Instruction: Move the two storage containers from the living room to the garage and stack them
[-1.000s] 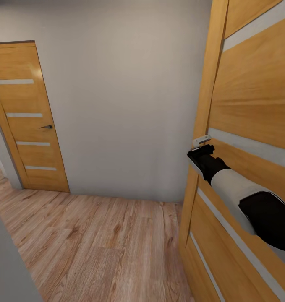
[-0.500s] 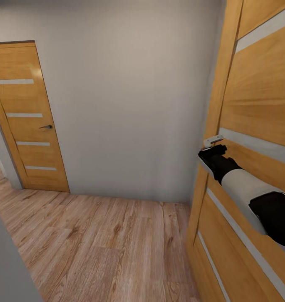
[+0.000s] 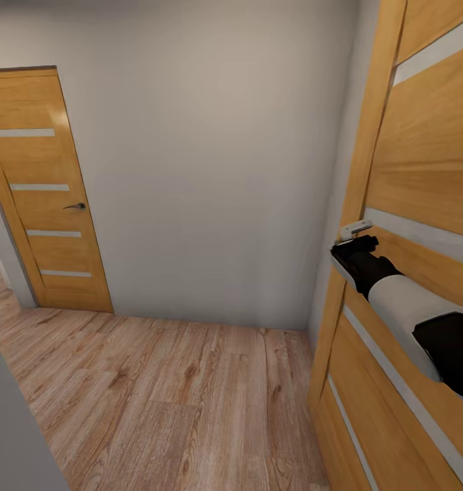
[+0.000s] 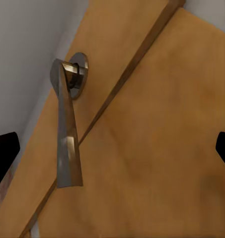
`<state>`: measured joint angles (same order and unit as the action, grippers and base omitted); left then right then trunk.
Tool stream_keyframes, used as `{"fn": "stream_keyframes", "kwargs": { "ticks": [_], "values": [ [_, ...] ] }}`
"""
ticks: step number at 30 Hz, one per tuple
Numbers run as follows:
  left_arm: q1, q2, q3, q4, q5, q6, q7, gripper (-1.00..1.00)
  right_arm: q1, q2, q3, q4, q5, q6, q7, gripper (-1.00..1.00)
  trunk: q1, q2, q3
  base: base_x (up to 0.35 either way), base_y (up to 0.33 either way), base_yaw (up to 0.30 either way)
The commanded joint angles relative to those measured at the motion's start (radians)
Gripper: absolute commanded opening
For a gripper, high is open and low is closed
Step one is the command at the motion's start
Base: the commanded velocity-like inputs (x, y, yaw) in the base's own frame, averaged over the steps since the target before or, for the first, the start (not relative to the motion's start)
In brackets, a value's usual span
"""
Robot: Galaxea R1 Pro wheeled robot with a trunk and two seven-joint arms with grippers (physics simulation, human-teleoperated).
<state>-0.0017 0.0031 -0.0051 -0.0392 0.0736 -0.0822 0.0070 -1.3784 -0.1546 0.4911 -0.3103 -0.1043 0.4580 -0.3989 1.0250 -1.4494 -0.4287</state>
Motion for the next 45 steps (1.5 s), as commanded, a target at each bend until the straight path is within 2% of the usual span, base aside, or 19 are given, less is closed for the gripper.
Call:
{"fn": "stream_keyframes", "kwargs": {
  "ticks": [1, 15, 23, 26, 31, 45],
  "values": [
    [0.000, 0.000, -0.001, -0.001, 0.008, -0.002, 0.001, 1.00, -0.001, -0.005, 0.004, -0.001, 0.003, 0.012, -0.009, 1.00, 0.000, -0.001, -0.001, 0.000, 0.000, 0.000],
    [0.000, 0.000, -0.001, -0.001, 0.008, -0.002, 0.001, 1.00, -0.001, -0.045, 0.004, -0.001, 0.002, 0.011, -0.008, 1.00, 0.000, -0.001, -0.001, 0.000, 0.000, 0.000],
    [0.000, 0.001, -0.001, -0.001, 0.009, -0.002, 0.001, 1.00, -0.001, -0.051, 0.003, 0.000, 0.001, 0.004, -0.008, 1.00, 0.000, -0.001, -0.001, 0.000, 0.000, 0.000],
    [0.000, 0.001, -0.001, -0.001, 0.009, -0.002, 0.001, 1.00, -0.001, -0.070, 0.002, 0.000, 0.000, 0.000, -0.003, 1.00, 0.000, -0.001, -0.001, 0.000, 0.000, 0.000],
    [0.000, 0.001, -0.001, -0.001, 0.009, -0.002, 0.001, 1.00, -0.001, -0.086, -0.002, 0.000, 0.000, -0.001, 0.001, 1.00, 0.000, -0.001, -0.001, 0.000, 0.000, 0.000],
    [0.000, 0.001, 0.001, -0.001, 0.009, -0.001, 0.001, 1.00, -0.001, -0.104, -0.003, 0.000, 0.000, -0.001, 0.003, 1.00, 0.000, -0.001, -0.001, 0.000, 0.000, 0.000]
  ]
}}
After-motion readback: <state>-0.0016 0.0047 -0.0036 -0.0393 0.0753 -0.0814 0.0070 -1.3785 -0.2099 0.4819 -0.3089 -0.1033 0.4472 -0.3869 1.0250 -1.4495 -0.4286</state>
